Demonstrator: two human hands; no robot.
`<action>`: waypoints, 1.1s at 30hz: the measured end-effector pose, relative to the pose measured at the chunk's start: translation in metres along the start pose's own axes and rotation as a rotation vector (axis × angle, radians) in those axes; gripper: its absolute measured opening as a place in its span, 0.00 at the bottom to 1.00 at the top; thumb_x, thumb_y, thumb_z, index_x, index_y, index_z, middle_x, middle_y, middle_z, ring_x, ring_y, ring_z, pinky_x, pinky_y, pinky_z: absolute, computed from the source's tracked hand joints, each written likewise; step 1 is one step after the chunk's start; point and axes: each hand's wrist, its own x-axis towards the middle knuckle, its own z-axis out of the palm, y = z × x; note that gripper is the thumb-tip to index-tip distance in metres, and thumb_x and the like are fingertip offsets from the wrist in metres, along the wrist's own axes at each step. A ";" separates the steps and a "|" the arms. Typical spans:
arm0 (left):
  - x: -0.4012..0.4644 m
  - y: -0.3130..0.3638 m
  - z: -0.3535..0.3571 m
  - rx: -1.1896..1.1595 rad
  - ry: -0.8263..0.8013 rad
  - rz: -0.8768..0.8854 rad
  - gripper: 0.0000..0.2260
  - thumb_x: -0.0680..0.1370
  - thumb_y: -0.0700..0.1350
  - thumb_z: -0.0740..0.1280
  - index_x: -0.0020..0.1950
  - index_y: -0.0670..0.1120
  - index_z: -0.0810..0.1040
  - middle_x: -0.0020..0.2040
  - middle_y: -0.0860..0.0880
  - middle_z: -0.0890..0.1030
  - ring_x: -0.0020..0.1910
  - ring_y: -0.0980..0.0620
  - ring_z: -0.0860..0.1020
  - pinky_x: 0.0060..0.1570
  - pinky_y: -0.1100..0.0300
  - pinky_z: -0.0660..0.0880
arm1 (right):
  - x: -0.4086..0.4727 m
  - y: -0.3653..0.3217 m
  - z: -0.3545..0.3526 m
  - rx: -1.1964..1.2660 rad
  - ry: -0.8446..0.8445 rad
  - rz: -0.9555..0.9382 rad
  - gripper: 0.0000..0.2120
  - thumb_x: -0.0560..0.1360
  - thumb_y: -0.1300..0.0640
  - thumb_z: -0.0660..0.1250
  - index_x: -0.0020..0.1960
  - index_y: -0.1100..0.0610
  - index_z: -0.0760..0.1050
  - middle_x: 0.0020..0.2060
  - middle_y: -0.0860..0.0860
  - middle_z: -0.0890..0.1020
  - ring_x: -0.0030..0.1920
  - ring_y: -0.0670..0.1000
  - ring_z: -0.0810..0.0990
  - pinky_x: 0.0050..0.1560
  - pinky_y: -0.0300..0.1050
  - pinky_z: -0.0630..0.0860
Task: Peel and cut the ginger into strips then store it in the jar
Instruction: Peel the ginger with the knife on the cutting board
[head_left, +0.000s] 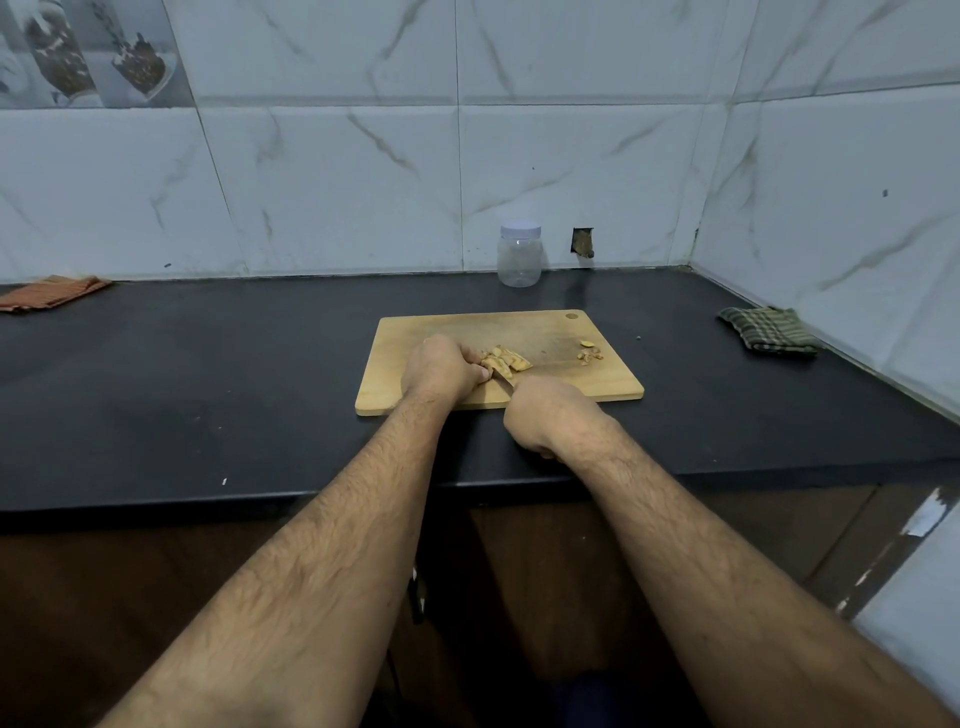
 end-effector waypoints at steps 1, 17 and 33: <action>0.000 0.000 0.000 -0.002 -0.002 -0.002 0.08 0.74 0.50 0.75 0.52 0.52 0.86 0.50 0.54 0.84 0.51 0.54 0.80 0.45 0.59 0.74 | 0.000 -0.001 -0.001 -0.001 0.003 0.004 0.05 0.76 0.64 0.59 0.42 0.60 0.70 0.37 0.54 0.75 0.36 0.53 0.75 0.38 0.48 0.73; 0.002 -0.003 -0.001 -0.058 -0.019 -0.015 0.09 0.74 0.45 0.75 0.54 0.51 0.85 0.55 0.55 0.82 0.57 0.53 0.78 0.50 0.60 0.72 | 0.011 0.010 -0.003 0.188 -0.017 -0.007 0.09 0.78 0.61 0.55 0.44 0.60 0.73 0.27 0.55 0.80 0.25 0.53 0.78 0.27 0.42 0.73; 0.005 0.006 -0.004 0.004 -0.086 -0.032 0.04 0.74 0.47 0.74 0.48 0.53 0.85 0.49 0.51 0.85 0.55 0.48 0.81 0.47 0.60 0.75 | 0.011 0.016 -0.009 0.252 -0.092 -0.013 0.13 0.79 0.61 0.55 0.53 0.64 0.78 0.33 0.57 0.82 0.32 0.54 0.78 0.33 0.47 0.75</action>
